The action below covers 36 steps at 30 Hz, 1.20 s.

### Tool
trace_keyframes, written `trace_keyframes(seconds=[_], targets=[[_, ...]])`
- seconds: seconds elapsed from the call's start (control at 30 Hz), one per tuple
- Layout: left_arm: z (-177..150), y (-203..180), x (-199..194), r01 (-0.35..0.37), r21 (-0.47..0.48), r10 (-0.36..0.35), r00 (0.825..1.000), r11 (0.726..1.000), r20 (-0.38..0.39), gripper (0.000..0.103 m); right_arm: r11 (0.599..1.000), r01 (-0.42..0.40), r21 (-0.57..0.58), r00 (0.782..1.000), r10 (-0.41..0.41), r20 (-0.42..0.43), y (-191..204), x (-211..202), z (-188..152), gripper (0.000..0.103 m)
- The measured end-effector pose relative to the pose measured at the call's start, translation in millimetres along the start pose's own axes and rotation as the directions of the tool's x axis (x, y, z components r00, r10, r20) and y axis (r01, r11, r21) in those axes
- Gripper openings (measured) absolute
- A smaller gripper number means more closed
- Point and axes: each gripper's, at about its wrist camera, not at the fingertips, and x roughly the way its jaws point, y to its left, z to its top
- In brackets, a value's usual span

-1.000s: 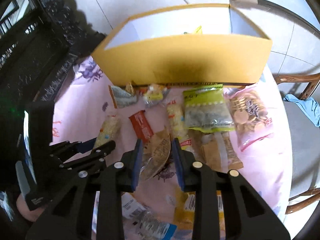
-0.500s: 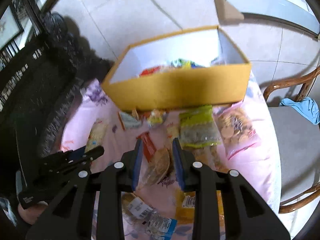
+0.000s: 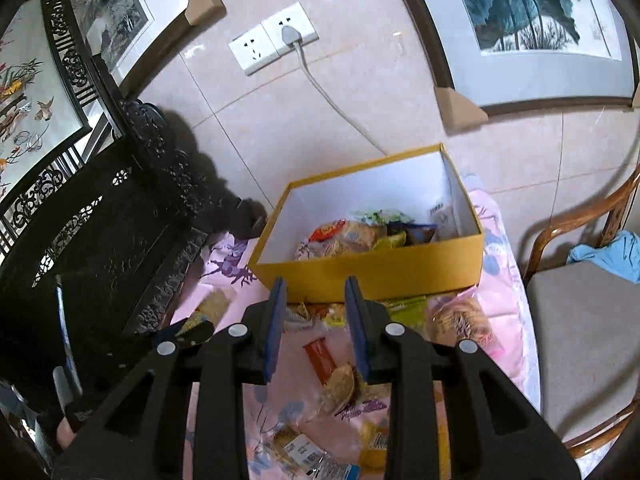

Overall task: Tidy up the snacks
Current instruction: 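Grasp the brown bread pack with the right tool and drop it into the box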

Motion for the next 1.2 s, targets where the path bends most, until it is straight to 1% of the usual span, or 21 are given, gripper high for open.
trace_keyframes(seconds=[0.13, 0.23, 0.33, 0.4, 0.43, 0.47, 0.5, 0.53, 0.6, 0.67, 0.73, 0.8, 0.83, 0.87, 0.9, 0.93, 0.97, 1.03, 1.07, 1.17, 1.2], targets=[[16, -2, -15, 0.056, 0.038, -0.058, 0.996, 0.998, 0.067, 0.029, 1.0, -0.001, 0.014, 1.0, 0.001, 0.012, 1, 1, 11, 0.03], [26, -6, -16, 0.053, 0.069, -0.059, 0.993, 0.996, 0.099, 0.01, 1.0, 0.003, 0.015, 1.0, -0.003, 0.018, 5, 2, 18, 0.03], [30, -4, -10, 0.072, 0.08, -0.079, 0.994, 0.994, 0.081, 0.01, 1.0, 0.022, 0.02, 0.999, -0.023, 0.04, 8, -3, 22, 0.03], [24, 7, -5, 0.073, 0.051, -0.076, 0.995, 0.996, 0.07, 0.011, 0.999, 0.031, 0.044, 0.998, -0.033, 0.051, 7, -10, 22, 0.03], [19, 14, 1, 0.067, 0.028, -0.069, 0.996, 0.997, 0.05, 0.025, 0.998, 0.034, 0.044, 0.998, -0.037, 0.053, 7, -13, 21, 0.03], [13, 19, 8, 0.056, 0.017, -0.056, 0.998, 0.998, 0.033, 0.066, 0.998, 0.04, 0.04, 0.998, -0.042, 0.054, 8, -16, 20, 0.03], [7, 22, 13, 0.042, 0.022, -0.043, 0.999, 0.999, 0.02, 0.087, 0.998, 0.051, 0.033, 0.997, -0.053, 0.053, 8, -18, 20, 0.03], [-1, 25, 19, 0.021, 0.042, -0.021, 1.0, 0.999, 0.011, 0.096, 0.998, 0.061, 0.03, 0.997, -0.063, 0.055, 8, -20, 20, 0.03], [-17, 26, 39, -0.023, 0.112, 0.026, 0.999, 0.993, -0.021, 0.096, 0.997, 0.064, 0.045, 0.996, -0.066, 0.056, 4, -23, 19, 0.03], [-28, 27, 60, -0.045, 0.143, 0.055, 0.997, 0.989, -0.062, 0.096, 0.996, 0.073, 0.058, 0.995, -0.076, 0.057, -1, -23, 19, 0.03], [-35, 27, 84, 0.004, 0.105, 0.008, 0.993, 0.994, -0.12, 0.096, 0.994, 0.087, 0.058, 0.994, -0.091, 0.056, -6, -21, 19, 0.03], [-40, 22, 110, 0.096, 0.02, -0.091, 0.979, 0.995, -0.183, 0.096, 0.994, 0.091, 0.065, 0.995, -0.094, 0.045, -12, -16, 19, 0.03], [-44, 18, 127, 0.101, -0.026, -0.104, 0.971, 0.995, -0.215, 0.095, 0.993, 0.091, 0.071, 0.995, -0.093, 0.037, -15, -12, 19, 0.03], [-48, 15, 136, 0.077, -0.051, -0.087, 0.967, 0.996, -0.239, 0.073, 0.993, 0.088, 0.074, 0.995, -0.091, 0.031, -16, -9, 19, 0.03], [-55, 14, 156, 0.041, -0.099, -0.068, 0.956, 0.994, -0.285, 0.058, 0.993, 0.084, 0.078, 0.996, -0.086, 0.02, -19, -5, 19, 0.03], [-58, 13, 167, 0.1, -0.168, -0.146, 0.945, 0.981, -0.291, 0.038, 0.994, 0.078, 0.077, 0.997, -0.079, 0.013, -20, -2, 19, 0.03], [-56, 9, 166, 0.076, -0.161, -0.116, 0.959, 0.984, -0.257, 0.03, 0.994, 0.075, 0.074, 0.997, -0.076, 0.009, -20, 1, 18, 0.03], [-53, -6, 169, 0.089, -0.061, -0.102, 0.954, 0.994, -0.283, 0.029, 0.996, 0.077, 0.036, 0.997, -0.076, -0.026, -19, 10, 16, 0.031], [-54, -7, 168, 0.087, -0.052, -0.098, 0.953, 0.995, -0.285, 0.028, 0.996, 0.084, -0.002, 0.993, -0.084, -0.086, -17, 21, 11, 0.036], [-59, 7, 166, 0.075, -0.098, -0.101, 0.952, 0.992, -0.29, 0.029, 0.981, 0.183, -0.056, 0.967, -0.19, -0.169, -8, 51, -18, 0.091], [-62, 12, 164, 0.065, -0.108, -0.094, 0.952, 0.992, -0.291, 0.029, 0.978, 0.192, -0.084, 0.959, -0.205, -0.194, -3, 67, -36, 0.093]])
